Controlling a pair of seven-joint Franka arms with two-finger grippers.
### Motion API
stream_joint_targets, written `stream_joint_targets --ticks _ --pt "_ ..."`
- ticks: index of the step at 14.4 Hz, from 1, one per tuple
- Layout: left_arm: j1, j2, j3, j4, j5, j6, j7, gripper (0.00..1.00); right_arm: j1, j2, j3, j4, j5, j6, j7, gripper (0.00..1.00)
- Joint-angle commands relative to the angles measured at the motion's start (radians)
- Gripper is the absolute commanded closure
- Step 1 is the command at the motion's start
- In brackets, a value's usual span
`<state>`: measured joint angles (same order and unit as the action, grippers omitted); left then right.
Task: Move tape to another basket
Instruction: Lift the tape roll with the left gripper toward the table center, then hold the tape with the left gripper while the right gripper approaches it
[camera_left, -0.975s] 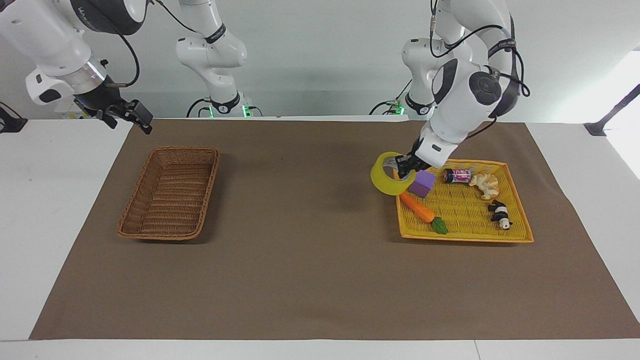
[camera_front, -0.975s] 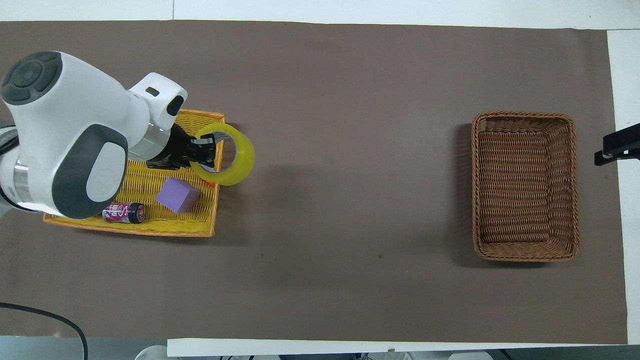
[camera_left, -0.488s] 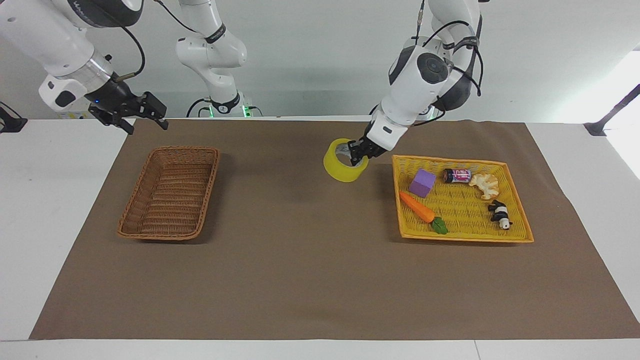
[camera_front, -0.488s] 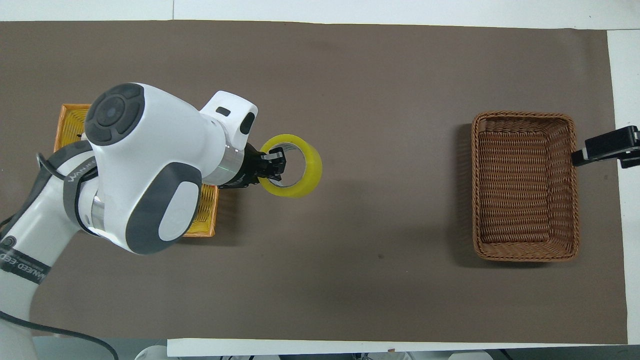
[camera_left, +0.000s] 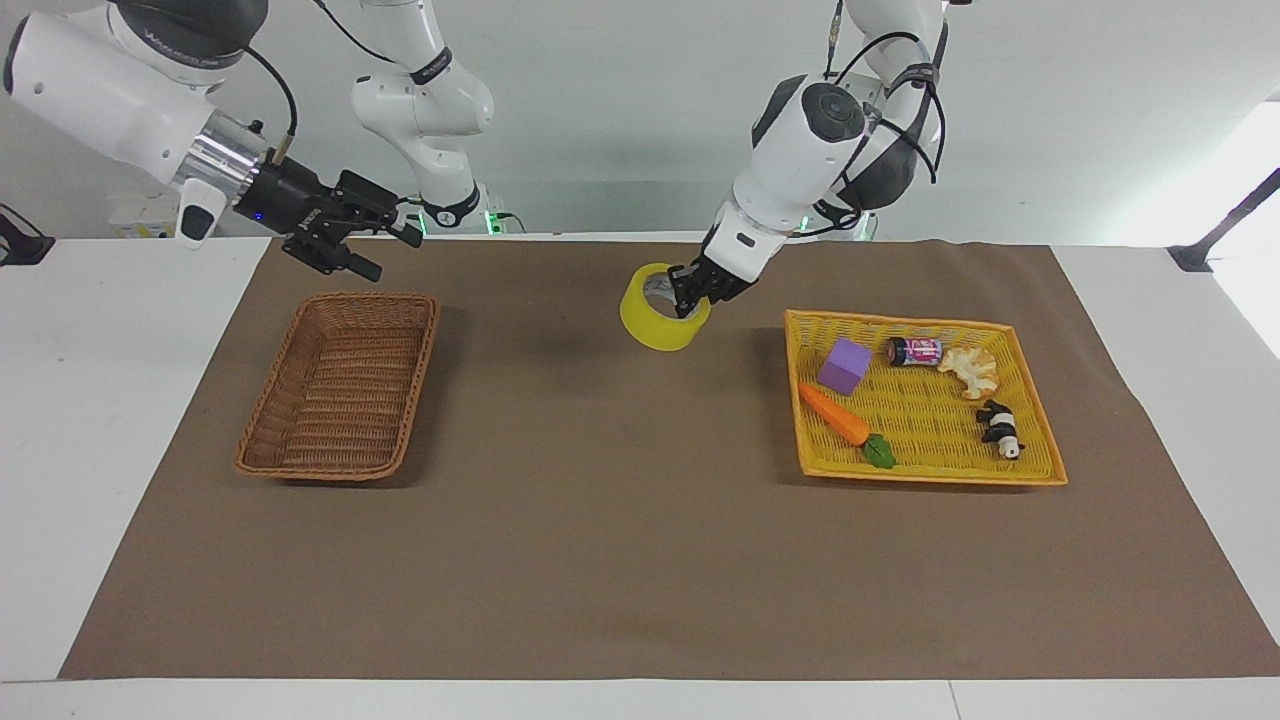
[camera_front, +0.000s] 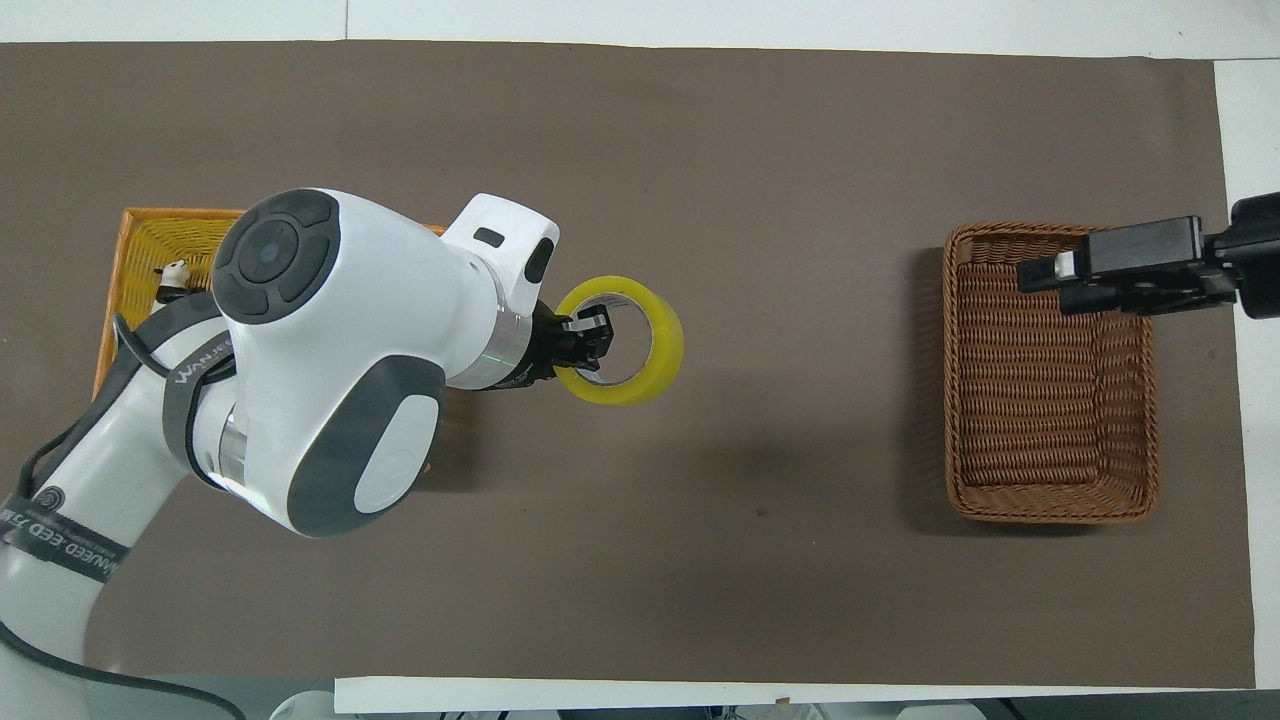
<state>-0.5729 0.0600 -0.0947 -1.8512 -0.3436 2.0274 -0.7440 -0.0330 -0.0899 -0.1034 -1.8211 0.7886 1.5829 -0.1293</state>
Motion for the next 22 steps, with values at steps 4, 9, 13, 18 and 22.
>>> stream_joint_targets --ticks 4,9,13,18,22 --pt "-0.016 0.000 0.016 0.038 0.017 -0.009 -0.066 1.00 0.100 -0.019 0.013 -0.168 0.208 0.141 -0.013 0.01" --pt "-0.018 0.000 0.016 0.038 0.017 0.004 -0.066 1.00 0.180 0.041 0.014 -0.181 0.276 0.213 -0.113 0.01" --pt "-0.021 -0.003 0.016 0.032 0.017 0.002 -0.064 1.00 0.280 0.079 0.014 -0.199 0.426 0.339 -0.115 0.01" --pt "-0.022 -0.003 0.016 0.033 0.015 0.008 -0.069 1.00 0.344 0.113 0.013 -0.205 0.500 0.379 -0.121 0.01" --pt "-0.022 -0.003 0.016 0.033 0.017 0.007 -0.068 1.00 0.381 0.107 0.014 -0.231 0.501 0.437 -0.139 0.01"
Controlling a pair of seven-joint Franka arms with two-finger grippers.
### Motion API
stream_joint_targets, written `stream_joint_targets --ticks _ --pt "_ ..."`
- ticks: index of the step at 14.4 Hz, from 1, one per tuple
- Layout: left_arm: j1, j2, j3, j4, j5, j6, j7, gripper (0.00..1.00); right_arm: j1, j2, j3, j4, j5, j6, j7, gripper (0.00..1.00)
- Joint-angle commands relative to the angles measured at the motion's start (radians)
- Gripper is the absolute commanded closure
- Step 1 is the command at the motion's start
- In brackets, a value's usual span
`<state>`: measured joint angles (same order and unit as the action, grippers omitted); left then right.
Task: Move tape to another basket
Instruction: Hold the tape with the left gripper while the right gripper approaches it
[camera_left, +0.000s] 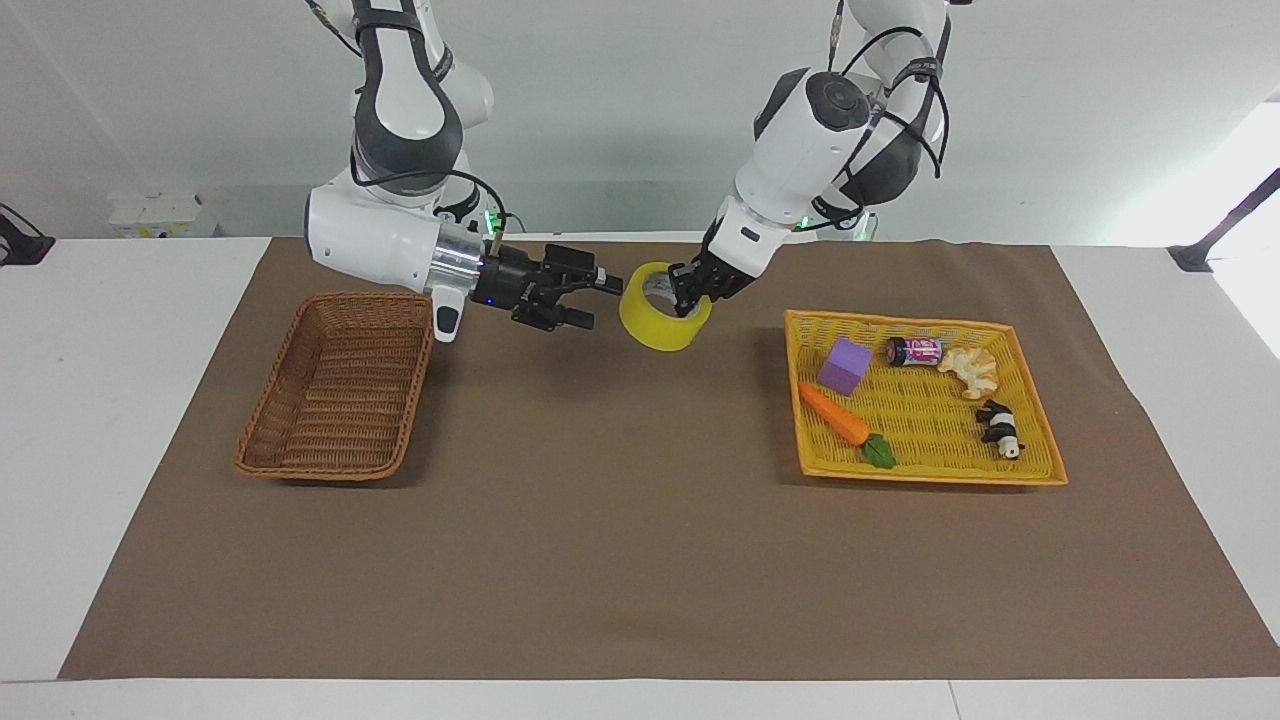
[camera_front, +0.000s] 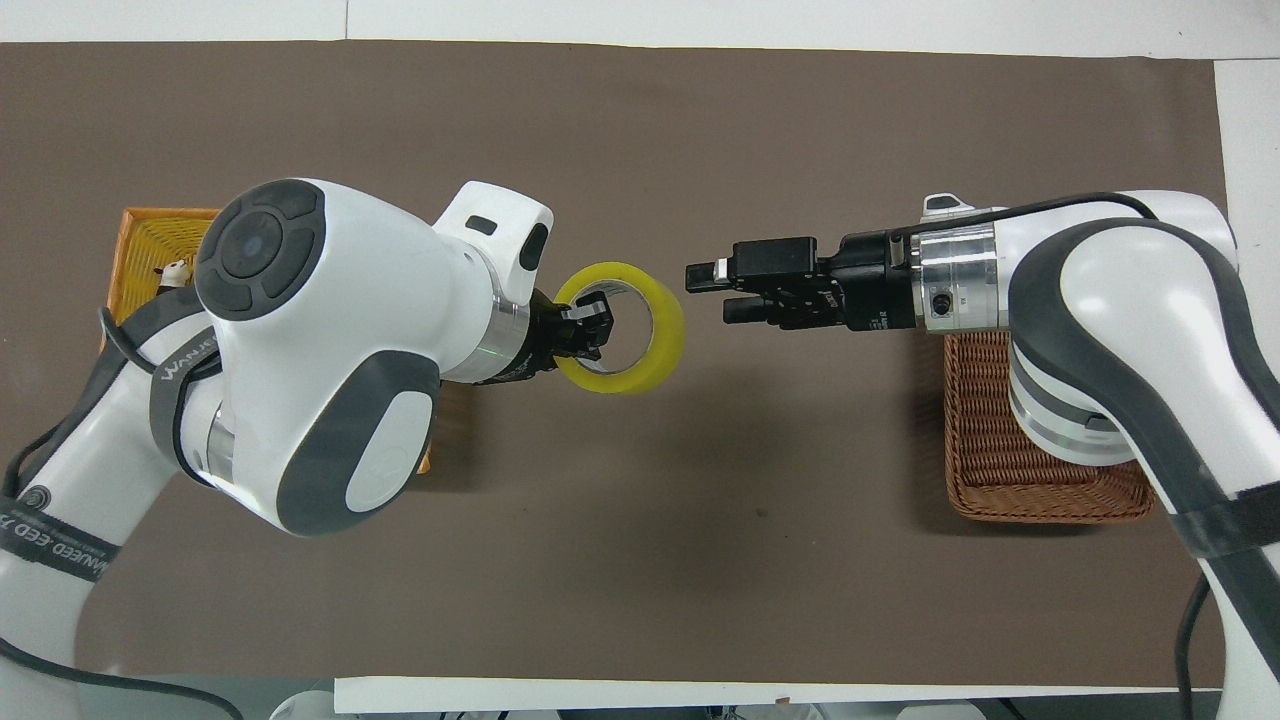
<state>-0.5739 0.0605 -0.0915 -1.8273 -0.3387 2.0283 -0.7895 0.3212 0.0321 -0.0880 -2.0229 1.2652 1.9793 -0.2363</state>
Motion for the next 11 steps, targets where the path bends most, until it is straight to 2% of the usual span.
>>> stream_joint_targets --ticks 1,11 --pt "-0.021 -0.004 0.013 0.010 0.012 0.006 -0.022 1.00 0.029 -0.015 -0.001 -0.031 0.025 0.046 -0.034 0.01" --pt "-0.021 -0.004 0.013 0.010 0.010 0.006 -0.022 1.00 0.050 -0.018 -0.001 -0.033 0.025 0.044 -0.032 0.01"
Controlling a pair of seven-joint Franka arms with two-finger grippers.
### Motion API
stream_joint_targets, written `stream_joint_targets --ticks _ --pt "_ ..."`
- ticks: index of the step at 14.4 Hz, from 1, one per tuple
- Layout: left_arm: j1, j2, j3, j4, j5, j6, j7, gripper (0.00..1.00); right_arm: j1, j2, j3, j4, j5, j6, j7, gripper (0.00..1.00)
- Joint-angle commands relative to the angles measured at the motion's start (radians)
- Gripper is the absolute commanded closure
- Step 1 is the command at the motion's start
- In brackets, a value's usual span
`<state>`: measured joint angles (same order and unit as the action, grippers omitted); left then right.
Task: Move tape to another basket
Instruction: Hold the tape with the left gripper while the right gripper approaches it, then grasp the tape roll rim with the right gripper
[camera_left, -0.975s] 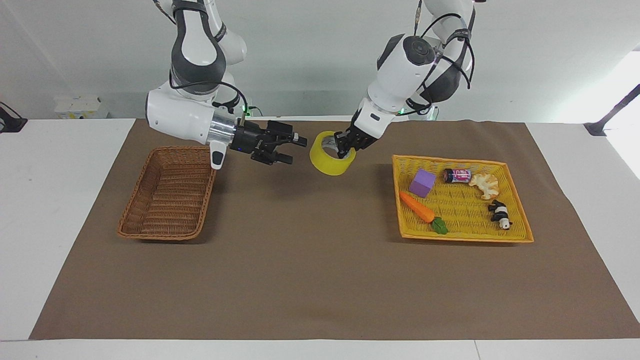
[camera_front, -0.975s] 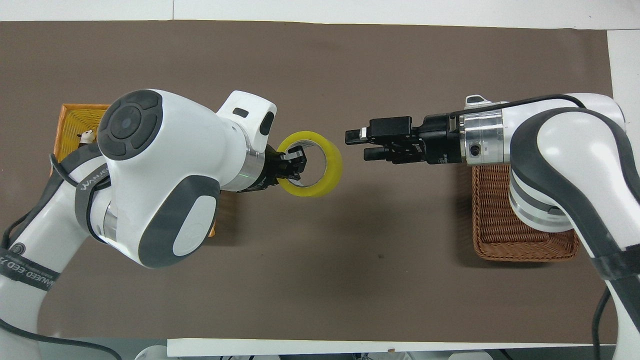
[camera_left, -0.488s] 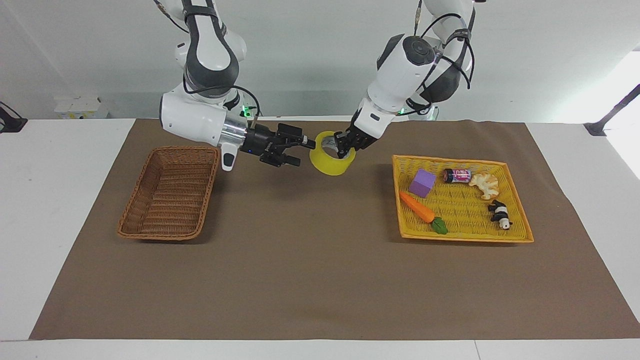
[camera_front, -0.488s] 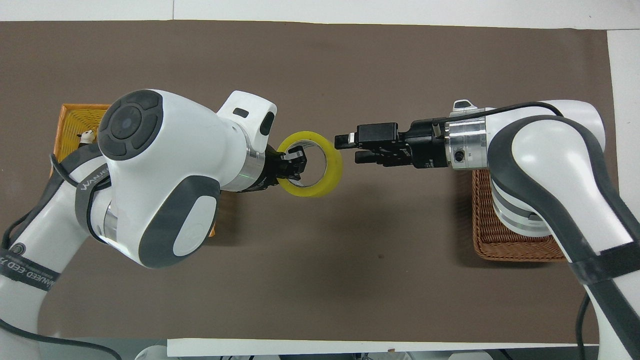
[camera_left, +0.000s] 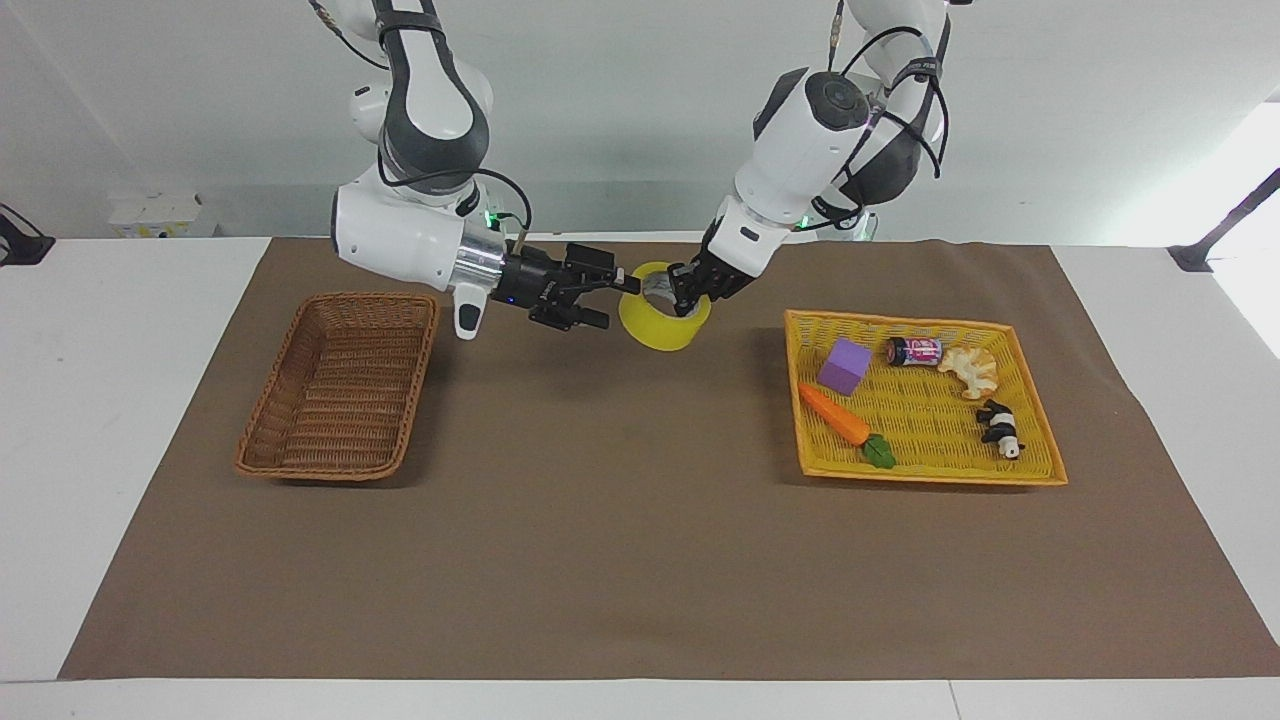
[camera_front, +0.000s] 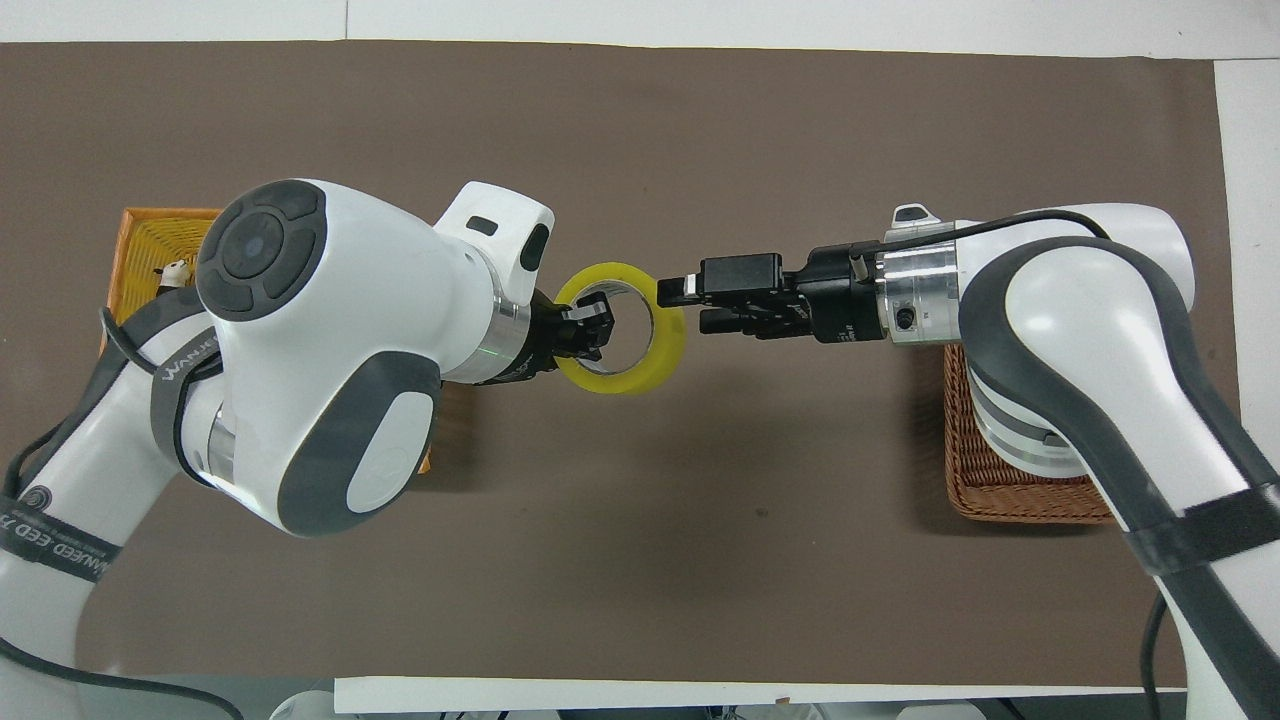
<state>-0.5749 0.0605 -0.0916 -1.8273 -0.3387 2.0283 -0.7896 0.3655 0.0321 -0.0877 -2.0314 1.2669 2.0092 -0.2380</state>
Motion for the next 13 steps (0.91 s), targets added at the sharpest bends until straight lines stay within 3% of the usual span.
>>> stream_joint_targets --ticks 1,10,13 --pt "-0.019 -0.004 0.013 0.011 0.010 0.006 -0.020 1.00 0.007 -0.018 -0.001 -0.024 0.023 0.016 -0.029 0.01" --pt "-0.016 -0.004 0.013 0.010 0.010 0.004 -0.020 1.00 0.036 -0.018 -0.001 -0.032 0.023 0.049 -0.023 0.01" --pt "-0.014 -0.002 0.013 0.010 0.009 0.006 -0.020 1.00 0.036 -0.018 -0.001 -0.032 0.023 0.056 -0.023 0.07"
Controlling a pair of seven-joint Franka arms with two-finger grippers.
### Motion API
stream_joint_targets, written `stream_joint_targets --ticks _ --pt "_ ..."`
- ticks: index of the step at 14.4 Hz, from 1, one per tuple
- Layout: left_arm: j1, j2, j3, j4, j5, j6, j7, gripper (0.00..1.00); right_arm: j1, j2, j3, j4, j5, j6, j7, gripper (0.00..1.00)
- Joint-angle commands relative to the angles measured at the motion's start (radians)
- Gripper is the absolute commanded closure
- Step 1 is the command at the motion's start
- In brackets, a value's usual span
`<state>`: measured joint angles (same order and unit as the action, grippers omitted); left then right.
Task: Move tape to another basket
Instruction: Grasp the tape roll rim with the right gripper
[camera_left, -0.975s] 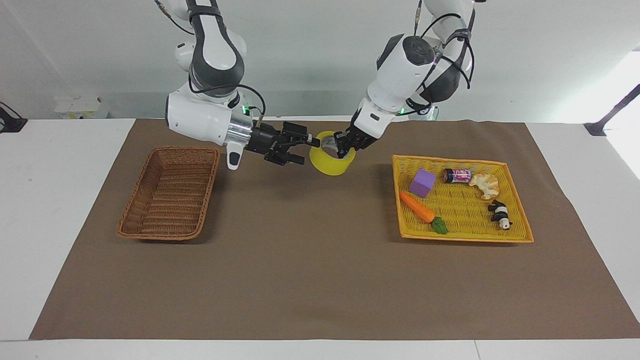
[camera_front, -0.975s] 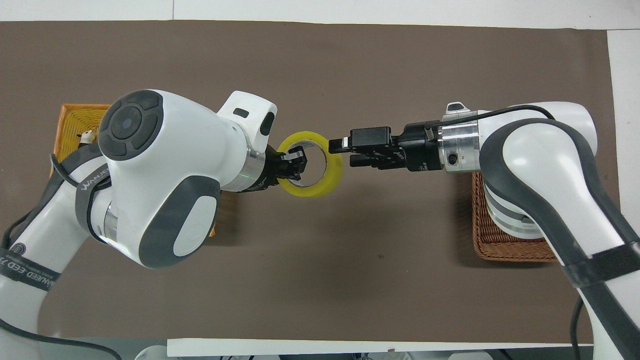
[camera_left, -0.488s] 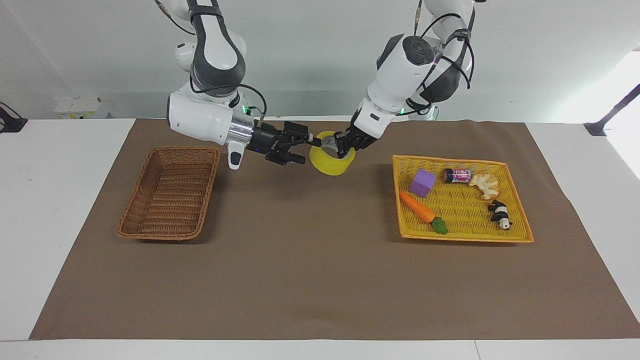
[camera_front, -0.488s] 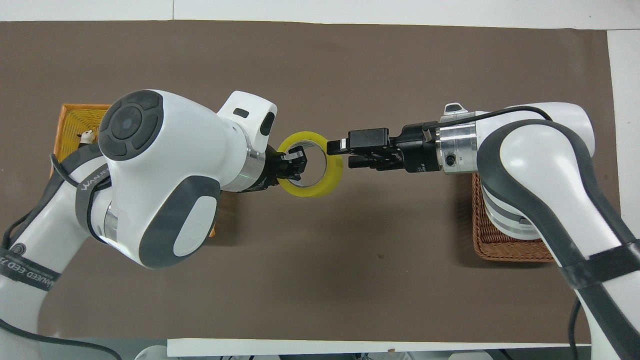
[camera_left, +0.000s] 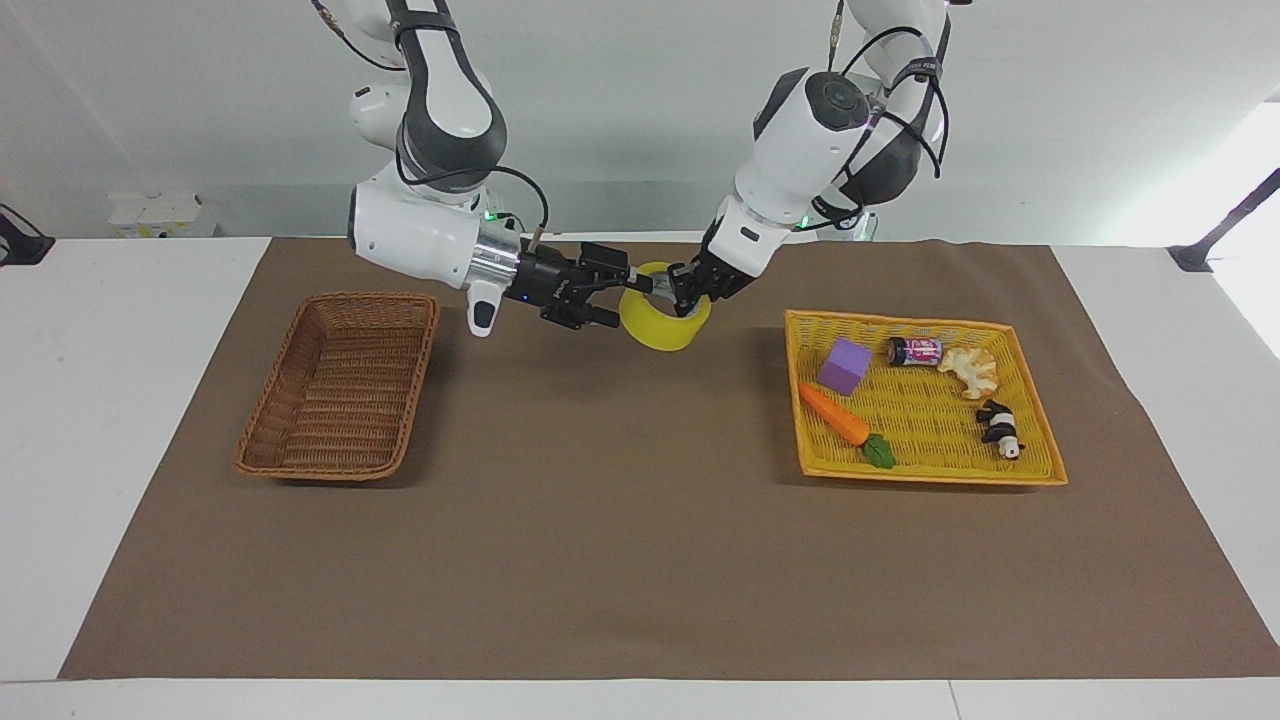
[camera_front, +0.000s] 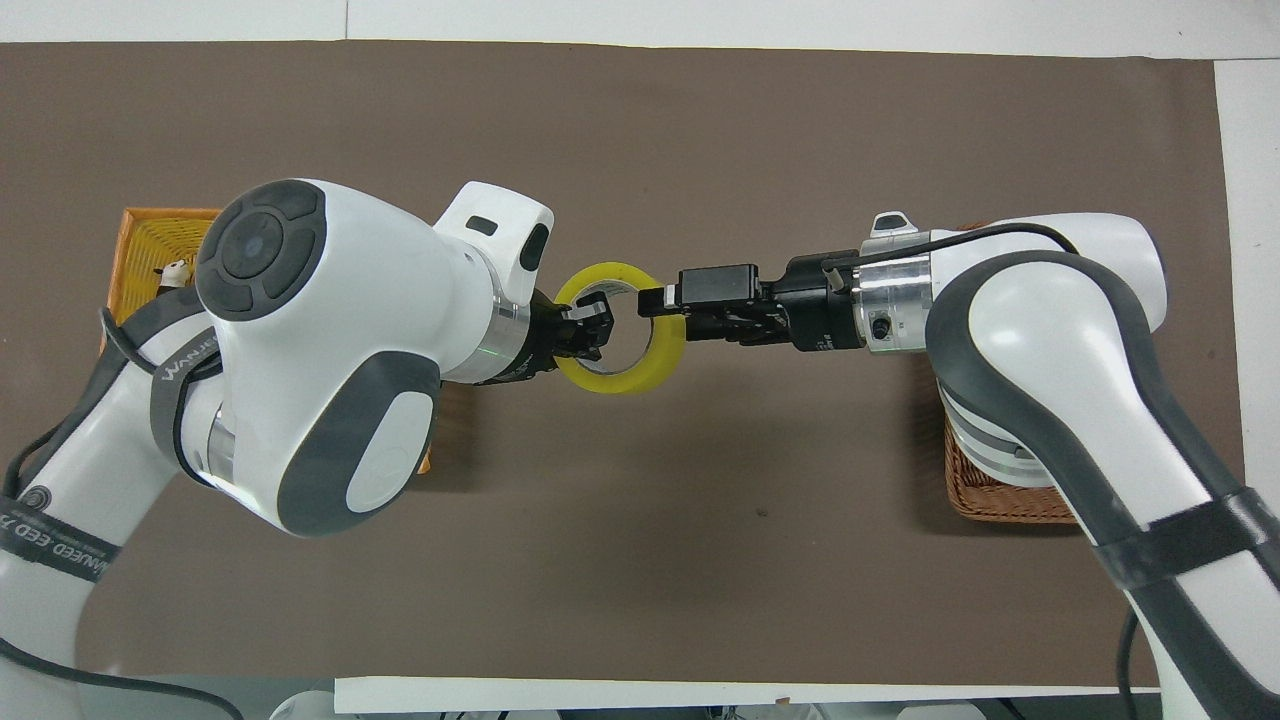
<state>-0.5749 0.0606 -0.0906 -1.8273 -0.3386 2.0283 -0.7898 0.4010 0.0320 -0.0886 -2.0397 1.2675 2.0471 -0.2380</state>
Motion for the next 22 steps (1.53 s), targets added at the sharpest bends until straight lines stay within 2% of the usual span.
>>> stream_joint_targets --ticks 1,3,4,9,10,14,15,16,17,19,21,22 --pt "-0.014 -0.004 0.012 0.010 0.009 0.004 -0.022 1.00 0.001 -0.018 0.000 -0.023 0.023 0.018 -0.023 0.08" --pt "-0.014 -0.004 0.012 0.008 0.010 0.004 -0.022 1.00 0.001 -0.018 0.000 -0.025 0.023 0.019 -0.026 0.16" --pt "-0.014 -0.004 0.012 0.008 0.010 0.003 -0.022 1.00 0.001 -0.018 0.000 -0.023 0.023 0.019 -0.026 0.26" --pt "-0.013 -0.004 0.012 0.008 0.010 0.001 -0.020 1.00 0.001 -0.018 0.000 -0.023 0.019 0.018 -0.023 0.93" --pt "-0.011 -0.005 0.012 0.007 0.010 -0.005 -0.020 1.00 0.001 -0.018 0.000 -0.023 0.018 0.018 -0.023 1.00" --pt "-0.014 -0.004 0.012 0.010 0.010 -0.005 -0.020 1.00 -0.001 -0.018 0.000 -0.020 0.013 0.007 -0.023 1.00" --pt "-0.014 -0.004 0.012 0.011 0.010 -0.006 -0.022 0.92 -0.001 -0.018 0.000 -0.020 0.013 0.007 -0.021 1.00" --pt "-0.014 -0.004 0.012 0.013 0.009 -0.010 -0.023 0.72 -0.002 -0.018 0.000 -0.020 0.013 0.007 -0.023 1.00" --pt "-0.016 -0.007 0.012 0.013 0.010 -0.013 -0.022 0.39 -0.004 -0.018 0.000 -0.020 0.013 0.004 -0.021 1.00" --pt "-0.013 -0.021 0.015 0.029 0.013 -0.069 -0.019 0.18 -0.013 -0.018 0.000 -0.017 0.013 -0.015 -0.023 1.00" --pt "-0.006 -0.044 0.023 0.062 0.013 -0.132 -0.012 0.03 -0.017 -0.024 -0.006 -0.014 0.004 -0.030 -0.021 1.00" --pt "0.007 -0.051 0.026 0.074 0.021 -0.150 -0.012 0.00 -0.040 -0.032 -0.008 -0.017 -0.002 -0.038 -0.023 1.00"
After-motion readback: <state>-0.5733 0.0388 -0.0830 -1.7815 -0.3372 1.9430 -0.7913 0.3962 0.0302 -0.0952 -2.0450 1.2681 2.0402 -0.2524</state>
